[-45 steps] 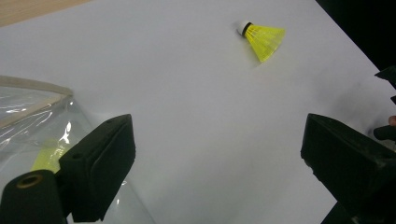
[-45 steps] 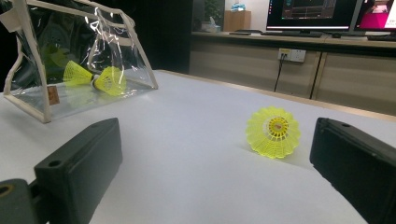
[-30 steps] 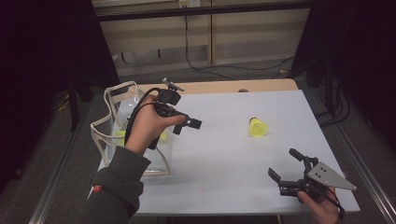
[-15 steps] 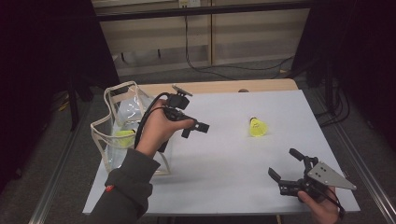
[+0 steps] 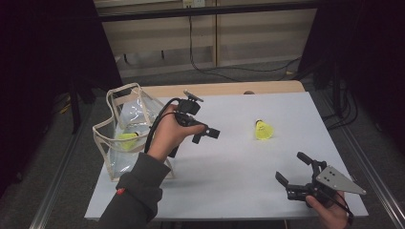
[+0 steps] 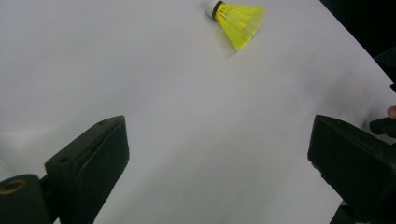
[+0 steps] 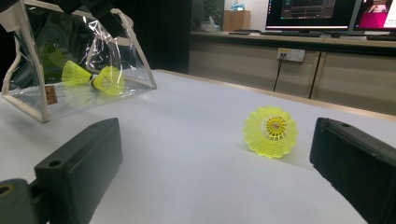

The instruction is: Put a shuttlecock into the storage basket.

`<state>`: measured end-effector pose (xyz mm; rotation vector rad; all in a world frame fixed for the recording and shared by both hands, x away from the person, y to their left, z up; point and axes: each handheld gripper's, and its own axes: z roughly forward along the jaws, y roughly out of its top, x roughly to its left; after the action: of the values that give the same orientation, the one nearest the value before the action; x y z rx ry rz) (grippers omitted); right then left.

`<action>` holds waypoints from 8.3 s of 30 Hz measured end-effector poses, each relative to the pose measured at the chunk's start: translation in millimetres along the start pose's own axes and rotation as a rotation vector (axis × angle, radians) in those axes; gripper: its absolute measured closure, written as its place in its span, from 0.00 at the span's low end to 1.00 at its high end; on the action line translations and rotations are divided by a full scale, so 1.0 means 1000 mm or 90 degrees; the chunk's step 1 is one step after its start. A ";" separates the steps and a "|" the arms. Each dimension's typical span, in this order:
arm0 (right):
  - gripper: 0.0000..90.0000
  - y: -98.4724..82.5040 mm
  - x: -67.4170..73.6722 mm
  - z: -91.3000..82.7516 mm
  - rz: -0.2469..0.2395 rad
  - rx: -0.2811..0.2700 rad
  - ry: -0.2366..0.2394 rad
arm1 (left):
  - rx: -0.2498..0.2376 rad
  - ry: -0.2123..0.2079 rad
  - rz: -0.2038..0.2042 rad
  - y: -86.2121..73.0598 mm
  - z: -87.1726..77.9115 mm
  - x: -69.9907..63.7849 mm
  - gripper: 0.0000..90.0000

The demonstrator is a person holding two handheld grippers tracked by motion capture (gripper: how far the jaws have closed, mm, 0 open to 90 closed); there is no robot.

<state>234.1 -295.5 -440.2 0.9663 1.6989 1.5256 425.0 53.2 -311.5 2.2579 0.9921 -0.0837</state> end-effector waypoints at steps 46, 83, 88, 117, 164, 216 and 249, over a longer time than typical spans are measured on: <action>0.02 0.002 0.001 0.003 -0.006 0.000 0.001 | -0.006 -0.016 -0.001 -0.003 0.065 -0.011 0.05; 0.02 0.001 0.000 0.004 -0.004 0.001 0.002 | -0.014 -0.011 -0.015 0.001 0.110 -0.010 0.04; 0.03 0.001 0.001 0.004 -0.004 0.003 0.003 | -0.023 -0.007 -0.016 0.004 0.112 -0.010 0.04; 0.03 0.001 0.001 0.002 -0.004 0.003 0.001 | -0.060 0.006 -0.019 0.018 0.136 -0.014 0.05; 0.03 0.002 0.001 0.003 -0.006 0.001 0.002 | -0.108 0.029 0.013 0.025 0.182 -0.022 0.10; 0.03 0.002 -0.001 0.002 -0.001 0.000 0.004 | -0.184 0.042 0.009 0.039 0.228 -0.008 0.72; 0.03 0.002 0.001 0.002 -0.003 0.001 0.006 | -0.136 -0.069 -0.010 0.022 0.159 -0.006 0.93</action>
<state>235.9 -293.8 -438.3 0.9561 1.7082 1.5275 466.5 -55.6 -421.5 2.0289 0.9166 -0.1013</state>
